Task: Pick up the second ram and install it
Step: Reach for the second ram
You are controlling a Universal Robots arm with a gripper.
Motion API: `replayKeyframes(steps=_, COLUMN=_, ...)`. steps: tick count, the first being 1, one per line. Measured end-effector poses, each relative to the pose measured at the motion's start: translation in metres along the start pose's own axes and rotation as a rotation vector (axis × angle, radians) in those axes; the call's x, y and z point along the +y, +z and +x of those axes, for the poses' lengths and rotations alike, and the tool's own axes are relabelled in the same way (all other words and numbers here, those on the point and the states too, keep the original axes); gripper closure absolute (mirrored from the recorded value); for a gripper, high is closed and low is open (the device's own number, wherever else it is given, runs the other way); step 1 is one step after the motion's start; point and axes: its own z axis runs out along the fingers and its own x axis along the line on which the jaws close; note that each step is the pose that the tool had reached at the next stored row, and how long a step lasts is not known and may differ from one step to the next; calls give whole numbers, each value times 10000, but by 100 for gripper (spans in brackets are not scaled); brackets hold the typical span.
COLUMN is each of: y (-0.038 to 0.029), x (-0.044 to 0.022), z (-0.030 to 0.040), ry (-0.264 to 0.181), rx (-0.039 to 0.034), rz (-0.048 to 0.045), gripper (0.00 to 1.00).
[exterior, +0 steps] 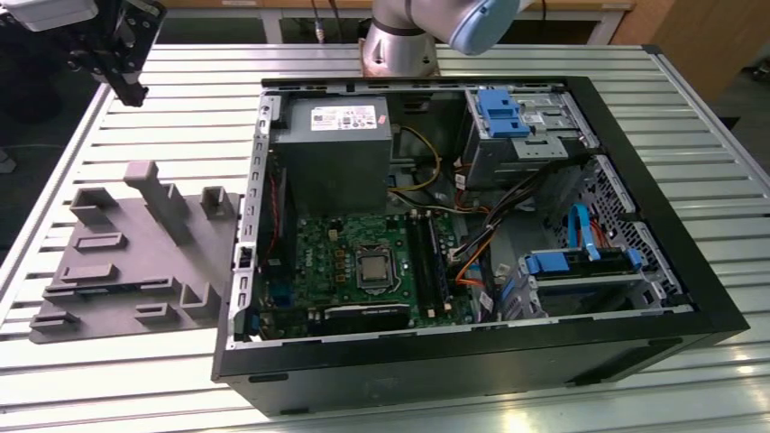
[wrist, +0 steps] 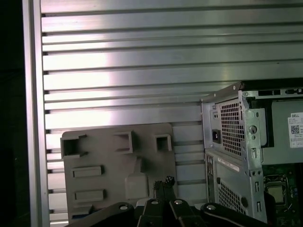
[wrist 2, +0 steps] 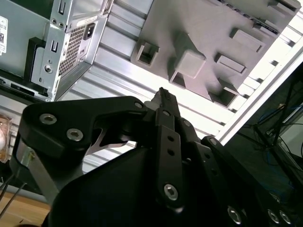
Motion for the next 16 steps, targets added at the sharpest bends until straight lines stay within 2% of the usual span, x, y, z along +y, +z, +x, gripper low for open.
replayKeyframes(steps=16, y=-2, x=-12, z=149, ry=0, rx=1, rz=0, gripper=89)
